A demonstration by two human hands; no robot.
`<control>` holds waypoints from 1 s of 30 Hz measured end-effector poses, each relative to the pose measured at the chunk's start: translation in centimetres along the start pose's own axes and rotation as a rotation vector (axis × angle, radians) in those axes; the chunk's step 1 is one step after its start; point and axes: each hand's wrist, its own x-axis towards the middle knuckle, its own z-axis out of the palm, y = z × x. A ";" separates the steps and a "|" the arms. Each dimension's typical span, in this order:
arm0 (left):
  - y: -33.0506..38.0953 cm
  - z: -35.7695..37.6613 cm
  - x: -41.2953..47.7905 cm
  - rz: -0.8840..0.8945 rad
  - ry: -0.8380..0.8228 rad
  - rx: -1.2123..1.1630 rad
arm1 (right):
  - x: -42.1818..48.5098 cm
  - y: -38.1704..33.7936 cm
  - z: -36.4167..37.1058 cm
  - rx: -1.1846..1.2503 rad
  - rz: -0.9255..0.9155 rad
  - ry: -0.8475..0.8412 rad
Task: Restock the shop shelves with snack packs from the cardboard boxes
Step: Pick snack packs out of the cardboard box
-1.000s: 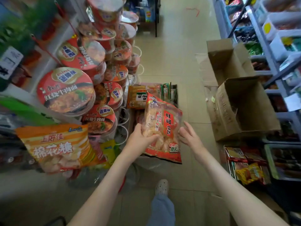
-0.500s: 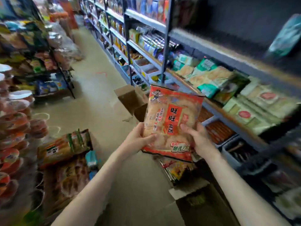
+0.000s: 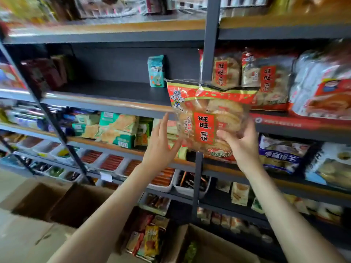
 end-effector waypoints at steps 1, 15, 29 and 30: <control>0.5 0.7 1.3 0.088 0.013 0.029 | 0.3 -0.3 -1.1 0.000 -0.025 0.061; 0.7 5.9 16.0 0.721 0.235 0.488 | 9.4 0.8 -3.7 -0.319 -0.114 0.452; -0.1 9.6 22.2 0.929 0.322 0.442 | 15.5 1.3 -5.4 -0.551 -0.017 0.428; -0.2 10.0 22.3 0.924 0.337 0.442 | 15.9 1.4 -5.4 -0.554 -0.039 0.453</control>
